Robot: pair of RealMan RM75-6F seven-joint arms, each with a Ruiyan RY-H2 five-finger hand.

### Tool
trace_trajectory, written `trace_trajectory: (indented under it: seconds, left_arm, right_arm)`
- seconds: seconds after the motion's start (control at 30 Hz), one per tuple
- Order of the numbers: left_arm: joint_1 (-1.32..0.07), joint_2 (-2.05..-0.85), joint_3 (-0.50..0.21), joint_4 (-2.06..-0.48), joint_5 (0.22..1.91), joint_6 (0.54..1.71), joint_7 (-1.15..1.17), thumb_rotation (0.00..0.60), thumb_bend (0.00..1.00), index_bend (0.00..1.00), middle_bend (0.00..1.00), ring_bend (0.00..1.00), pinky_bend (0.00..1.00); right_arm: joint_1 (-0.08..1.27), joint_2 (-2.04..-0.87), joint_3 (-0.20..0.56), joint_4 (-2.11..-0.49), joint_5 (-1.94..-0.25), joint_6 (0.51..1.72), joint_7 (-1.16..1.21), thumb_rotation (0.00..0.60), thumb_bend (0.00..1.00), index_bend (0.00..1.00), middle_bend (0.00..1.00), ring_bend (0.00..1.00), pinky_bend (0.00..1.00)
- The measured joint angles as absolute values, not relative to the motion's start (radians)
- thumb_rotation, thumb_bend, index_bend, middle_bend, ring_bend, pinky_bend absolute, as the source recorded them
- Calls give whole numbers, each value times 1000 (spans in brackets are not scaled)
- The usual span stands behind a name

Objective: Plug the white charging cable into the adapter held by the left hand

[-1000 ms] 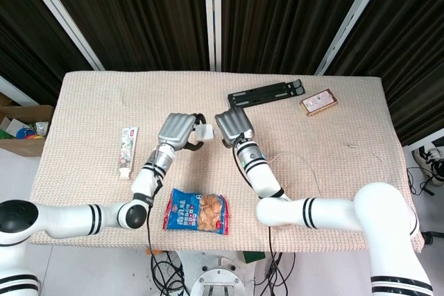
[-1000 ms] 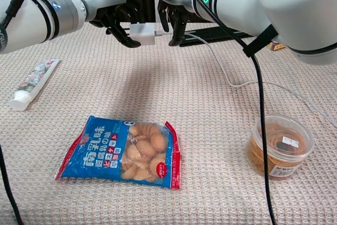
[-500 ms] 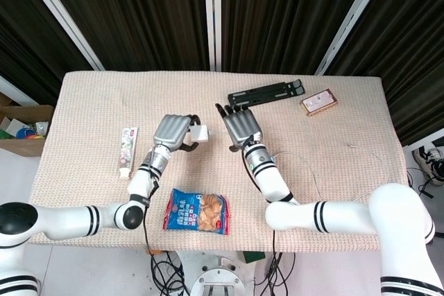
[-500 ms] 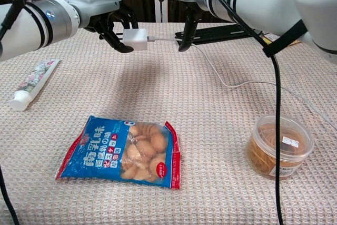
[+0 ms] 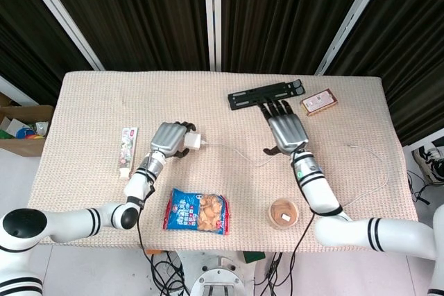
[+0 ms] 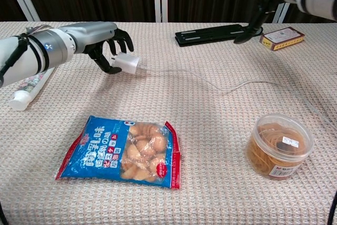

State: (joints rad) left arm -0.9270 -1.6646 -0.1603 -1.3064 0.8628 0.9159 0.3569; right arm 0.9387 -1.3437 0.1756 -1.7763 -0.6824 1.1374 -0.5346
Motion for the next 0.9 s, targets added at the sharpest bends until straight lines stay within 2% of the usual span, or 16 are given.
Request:
trace_trajectory:
  seconds: [0.1, 0.23, 0.37, 0.53, 0.7, 0.9]
  left_arm:
    - [-894, -1639, -143, -1318, 908, 947, 341, 566, 318, 117, 179, 167, 291]
    - [-844, -1574, -126, -1349, 949, 1002, 322, 577, 314, 116, 177, 162, 285]
    - [-762, -1471, -93, -1385, 1033, 1120, 307, 600, 314, 140, 180, 162, 280]
    - [-629, -1319, -47, -1439, 1107, 1257, 253, 600, 315, 151, 187, 162, 267]
    - [-469, -1194, 3, -1509, 1154, 1396, 190, 600, 315, 159, 201, 162, 250]
    - [-299, -1153, 68, -1580, 1223, 1559, 170, 600, 315, 159, 202, 162, 244]
  right_arm:
    - [882, -1292, 151, -1800, -716, 1163, -502, 600, 27, 0, 9, 0, 24]
    - [806, -1235, 117, -1812, -776, 1189, -437, 600, 64, 0, 47, 0, 69]
    - [729, -1193, 77, -1789, -899, 1212, -331, 600, 140, 0, 71, 0, 74]
    - [618, -1150, 28, -1721, -1075, 1265, -141, 600, 175, 0, 70, 0, 69]
    - [460, -1119, -28, -1623, -1237, 1377, 34, 600, 176, 0, 70, 0, 58]
    - [311, -1129, -71, -1538, -1339, 1518, 120, 600, 176, 0, 73, 0, 56]
